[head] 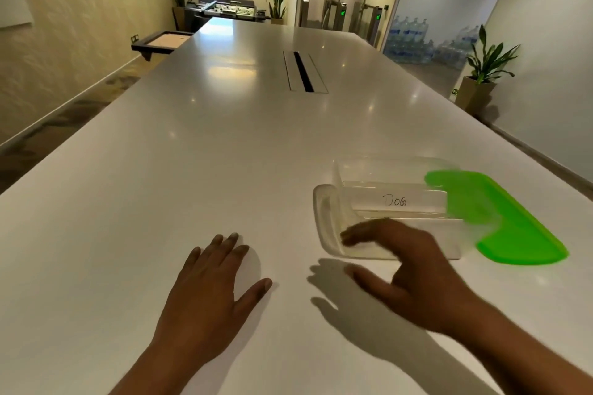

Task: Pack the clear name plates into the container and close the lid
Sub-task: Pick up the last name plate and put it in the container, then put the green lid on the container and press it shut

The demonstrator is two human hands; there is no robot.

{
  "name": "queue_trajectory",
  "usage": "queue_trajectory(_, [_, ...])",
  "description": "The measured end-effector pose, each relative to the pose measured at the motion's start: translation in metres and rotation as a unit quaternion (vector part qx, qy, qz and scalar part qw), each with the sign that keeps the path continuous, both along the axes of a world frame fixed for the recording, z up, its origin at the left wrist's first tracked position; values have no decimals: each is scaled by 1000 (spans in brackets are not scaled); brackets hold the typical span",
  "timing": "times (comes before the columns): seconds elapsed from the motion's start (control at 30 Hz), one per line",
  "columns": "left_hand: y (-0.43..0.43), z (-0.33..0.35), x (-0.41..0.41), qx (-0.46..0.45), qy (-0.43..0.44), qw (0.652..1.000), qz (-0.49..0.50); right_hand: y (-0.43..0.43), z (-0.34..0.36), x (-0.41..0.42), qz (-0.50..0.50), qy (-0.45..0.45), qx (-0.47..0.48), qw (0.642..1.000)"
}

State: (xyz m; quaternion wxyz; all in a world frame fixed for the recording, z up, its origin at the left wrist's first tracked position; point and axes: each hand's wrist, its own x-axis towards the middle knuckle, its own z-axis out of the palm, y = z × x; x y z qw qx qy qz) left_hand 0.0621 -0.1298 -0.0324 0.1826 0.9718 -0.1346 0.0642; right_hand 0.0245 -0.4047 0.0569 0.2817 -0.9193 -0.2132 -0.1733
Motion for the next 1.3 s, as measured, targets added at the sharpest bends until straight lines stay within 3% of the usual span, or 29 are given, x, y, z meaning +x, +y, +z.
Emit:
queue_trajectory(0.2, [-1, 0, -1, -10, -1, 1000, -2, 11, -58, -12, -12, 93, -40, 995])
queue_trajectory(0.6, [1, -2, 0, -12, -5, 1000, 3, 20, -79, -20, -42, 76, -103, 991])
queue_trajectory(1.3, [-6, 2, -3, -3, 9, 999, 38, 11, -76, -19, 4, 74, -78, 994])
